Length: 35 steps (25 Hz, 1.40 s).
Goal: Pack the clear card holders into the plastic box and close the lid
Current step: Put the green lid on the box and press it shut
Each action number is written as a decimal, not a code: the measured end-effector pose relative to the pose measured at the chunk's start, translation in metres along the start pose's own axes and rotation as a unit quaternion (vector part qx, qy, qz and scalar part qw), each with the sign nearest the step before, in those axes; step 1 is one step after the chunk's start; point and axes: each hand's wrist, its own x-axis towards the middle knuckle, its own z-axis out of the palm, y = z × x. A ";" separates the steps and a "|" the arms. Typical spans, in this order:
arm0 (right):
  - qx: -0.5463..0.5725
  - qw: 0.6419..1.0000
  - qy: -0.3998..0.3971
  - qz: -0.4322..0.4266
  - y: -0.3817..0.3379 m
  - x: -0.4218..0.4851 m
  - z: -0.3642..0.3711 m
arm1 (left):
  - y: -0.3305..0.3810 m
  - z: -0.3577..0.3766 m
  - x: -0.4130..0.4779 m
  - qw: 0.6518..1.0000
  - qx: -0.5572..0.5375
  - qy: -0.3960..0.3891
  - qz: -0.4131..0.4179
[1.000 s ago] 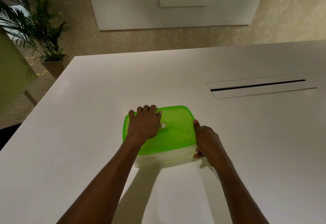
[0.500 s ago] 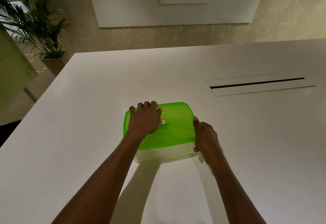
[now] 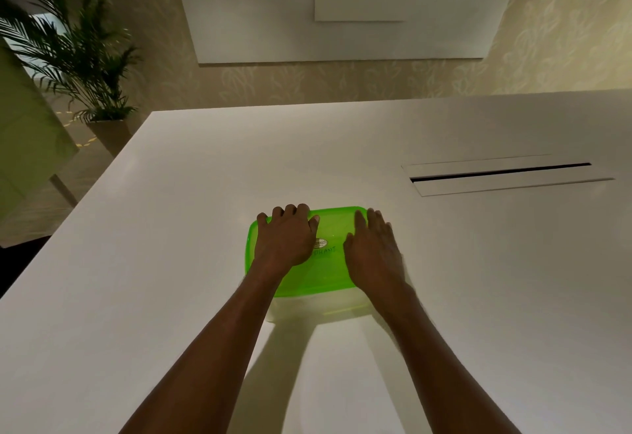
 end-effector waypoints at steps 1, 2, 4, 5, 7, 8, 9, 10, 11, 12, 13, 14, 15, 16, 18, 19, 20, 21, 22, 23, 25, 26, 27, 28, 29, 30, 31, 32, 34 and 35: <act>-0.024 0.999 -0.020 -0.010 -0.009 0.004 0.002 | 0.000 0.000 0.000 1.000 -0.008 0.005 -0.002; -0.041 0.998 -0.032 -0.027 -0.019 0.008 0.004 | -0.001 -0.001 0.001 1.000 -0.019 0.012 -0.004; -0.051 0.994 -0.045 -0.082 -0.038 0.011 0.010 | -0.005 -0.002 0.002 0.999 -0.040 0.027 -0.008; -0.055 0.991 -0.049 -0.109 -0.046 0.011 0.015 | -0.006 -0.004 0.002 0.998 -0.049 0.033 -0.009; -0.065 0.987 -0.050 -0.135 -0.052 0.010 0.021 | -0.008 -0.006 0.003 0.997 -0.059 0.038 -0.011; -0.066 0.987 -0.047 -0.137 -0.052 0.010 0.022 | -0.008 -0.006 0.002 0.997 -0.060 0.040 -0.010; -0.065 0.987 -0.047 -0.136 -0.053 0.011 0.023 | -0.008 -0.006 0.002 0.997 -0.066 0.044 -0.011; -0.060 0.987 -0.050 -0.139 -0.056 0.012 0.023 | -0.008 -0.008 0.002 0.993 -0.099 0.053 -0.025; -0.053 0.986 -0.058 -0.149 -0.060 0.013 0.022 | -0.009 -0.011 0.002 0.983 -0.164 0.064 -0.052; -0.046 0.983 -0.069 -0.166 -0.067 0.015 0.023 | -0.012 -0.015 0.002 0.962 -0.249 0.079 -0.086; -0.043 0.979 -0.080 -0.184 -0.076 0.016 0.024 | -0.016 -0.018 0.001 0.930 -0.334 0.095 -0.117; -0.046 0.974 -0.089 -0.204 -0.085 0.016 0.025 | -0.019 -0.022 0.000 0.895 -0.410 0.105 -0.143; -0.053 0.969 -0.096 -0.221 -0.092 0.015 0.027 | -0.022 -0.026 -0.002 0.862 -0.468 0.105 -0.164; -0.062 0.965 -0.098 -0.234 -0.096 0.013 0.029 | -0.024 -0.029 -0.004 0.836 -0.510 0.097 -0.178; -0.086 0.961 -0.093 -0.246 -0.098 0.010 0.032 | -0.026 -0.033 -0.006 0.813 -0.547 0.085 -0.179; -0.096 0.960 -0.088 -0.249 -0.097 0.009 0.032 | -0.025 -0.035 -0.006 0.812 -0.551 0.082 -0.174; -0.097 0.960 -0.082 -0.248 -0.097 0.008 0.033 | -0.026 -0.036 -0.006 0.809 -0.555 0.085 -0.172; -0.088 0.963 -0.077 -0.243 -0.096 0.008 0.032 | -0.028 -0.037 -0.008 0.807 -0.556 0.097 -0.173; -0.071 0.967 -0.074 -0.235 -0.097 0.007 0.032 | -0.031 -0.037 -0.011 0.812 -0.544 0.119 -0.174; -0.054 0.970 -0.071 -0.227 -0.097 0.007 0.032 | -0.035 -0.036 -0.016 0.827 -0.516 0.142 -0.173; -0.037 0.972 -0.070 -0.223 -0.097 0.006 0.032 | -0.042 -0.031 -0.031 0.871 -0.431 0.160 -0.171; -0.039 0.971 -0.071 -0.224 -0.097 0.006 0.032 | -0.044 -0.027 -0.039 0.891 -0.389 0.153 -0.176; -0.042 0.971 -0.073 -0.224 -0.097 0.006 0.033 | -0.045 -0.023 -0.047 0.906 -0.352 0.141 -0.187; -0.045 0.971 -0.074 -0.222 -0.097 0.006 0.034 | -0.044 -0.020 -0.056 0.914 -0.325 0.131 -0.204; -0.047 0.972 -0.074 -0.220 -0.097 0.006 0.034 | -0.041 -0.017 -0.063 0.915 -0.312 0.125 -0.224; -0.048 0.972 -0.075 -0.218 -0.098 0.006 0.034 | -0.039 -0.016 -0.070 0.911 -0.306 0.125 -0.246; -0.048 0.972 -0.075 -0.218 -0.098 0.007 0.035 | -0.036 -0.015 -0.076 0.907 -0.301 0.125 -0.266; -0.047 0.972 -0.076 -0.217 -0.099 0.007 0.035 | -0.034 -0.014 -0.083 0.906 -0.291 0.122 -0.281; -0.050 0.973 -0.073 -0.215 -0.098 0.007 0.035 | -0.030 -0.012 -0.096 0.909 -0.268 0.108 -0.301; -0.052 0.973 -0.071 -0.215 -0.097 0.007 0.035 | -0.030 -0.010 -0.103 0.911 -0.256 0.100 -0.308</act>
